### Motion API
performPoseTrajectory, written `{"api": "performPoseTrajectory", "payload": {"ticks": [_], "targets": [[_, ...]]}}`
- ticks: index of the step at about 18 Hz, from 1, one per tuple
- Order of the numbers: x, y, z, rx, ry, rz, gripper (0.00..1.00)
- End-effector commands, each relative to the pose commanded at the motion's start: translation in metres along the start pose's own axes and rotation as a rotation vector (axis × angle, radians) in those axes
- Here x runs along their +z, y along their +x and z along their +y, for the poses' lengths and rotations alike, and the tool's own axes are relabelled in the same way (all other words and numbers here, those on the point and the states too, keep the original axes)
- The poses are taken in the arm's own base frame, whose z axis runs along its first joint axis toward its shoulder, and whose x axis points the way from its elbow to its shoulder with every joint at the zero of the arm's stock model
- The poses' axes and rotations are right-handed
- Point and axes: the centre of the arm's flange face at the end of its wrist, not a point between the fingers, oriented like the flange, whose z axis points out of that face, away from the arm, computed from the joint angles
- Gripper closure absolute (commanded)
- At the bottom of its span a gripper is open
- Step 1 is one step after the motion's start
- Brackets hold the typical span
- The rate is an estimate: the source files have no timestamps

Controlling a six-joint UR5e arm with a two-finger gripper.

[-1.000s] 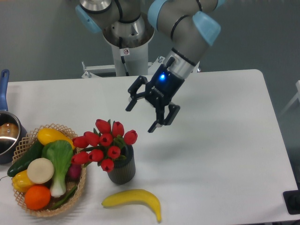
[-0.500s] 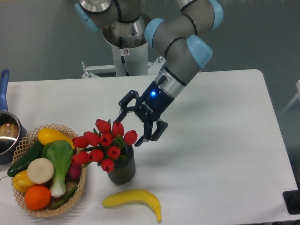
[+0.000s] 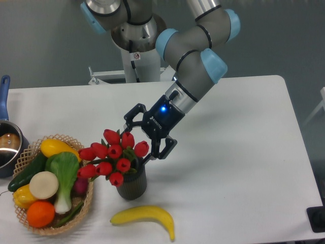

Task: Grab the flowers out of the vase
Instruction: 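Lower the gripper around the tulip stems and close it on them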

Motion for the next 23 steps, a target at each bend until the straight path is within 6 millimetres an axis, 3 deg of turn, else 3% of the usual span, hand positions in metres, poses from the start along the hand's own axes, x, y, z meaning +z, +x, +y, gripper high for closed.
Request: {"api": "performPoseTrajectory", "payload": {"ticks": [11,23], "targets": [[0.013,-0.013,-0.006,-0.013,0.062,0.029,0.0],[0.02,-0.009,-0.009,0.001,0.058,0.042,0.0]]}}
